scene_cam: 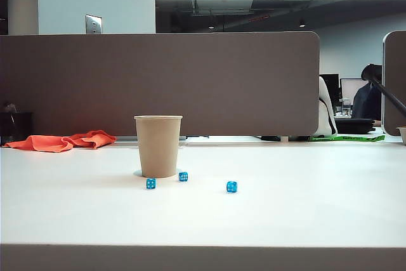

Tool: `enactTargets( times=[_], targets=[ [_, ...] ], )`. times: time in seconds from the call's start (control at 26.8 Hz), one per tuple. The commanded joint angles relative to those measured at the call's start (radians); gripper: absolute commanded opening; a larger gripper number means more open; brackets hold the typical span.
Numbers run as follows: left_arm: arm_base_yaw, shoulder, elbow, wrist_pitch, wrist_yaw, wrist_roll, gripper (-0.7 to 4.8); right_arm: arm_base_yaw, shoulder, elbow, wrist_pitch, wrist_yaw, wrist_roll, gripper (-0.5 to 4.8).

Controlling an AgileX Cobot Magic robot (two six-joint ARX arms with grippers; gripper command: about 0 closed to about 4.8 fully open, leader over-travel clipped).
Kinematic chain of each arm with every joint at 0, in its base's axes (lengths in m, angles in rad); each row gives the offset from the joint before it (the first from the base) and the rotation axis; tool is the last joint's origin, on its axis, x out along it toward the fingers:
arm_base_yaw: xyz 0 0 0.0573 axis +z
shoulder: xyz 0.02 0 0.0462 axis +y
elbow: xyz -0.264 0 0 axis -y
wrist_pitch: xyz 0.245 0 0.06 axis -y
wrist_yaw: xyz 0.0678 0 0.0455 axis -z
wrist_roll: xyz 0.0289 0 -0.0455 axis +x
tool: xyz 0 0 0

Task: Pick up the dice with a different color and drop it into the paper cup.

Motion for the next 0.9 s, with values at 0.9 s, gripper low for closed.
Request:
enactTargets(
  times=[0.9],
  targets=[
    [-0.002,0.001,0.003,-0.035,-0.056,0.003,-0.06,0.000,0.000,-0.002,0.005,0.006,0.040,-0.01]
  ],
)
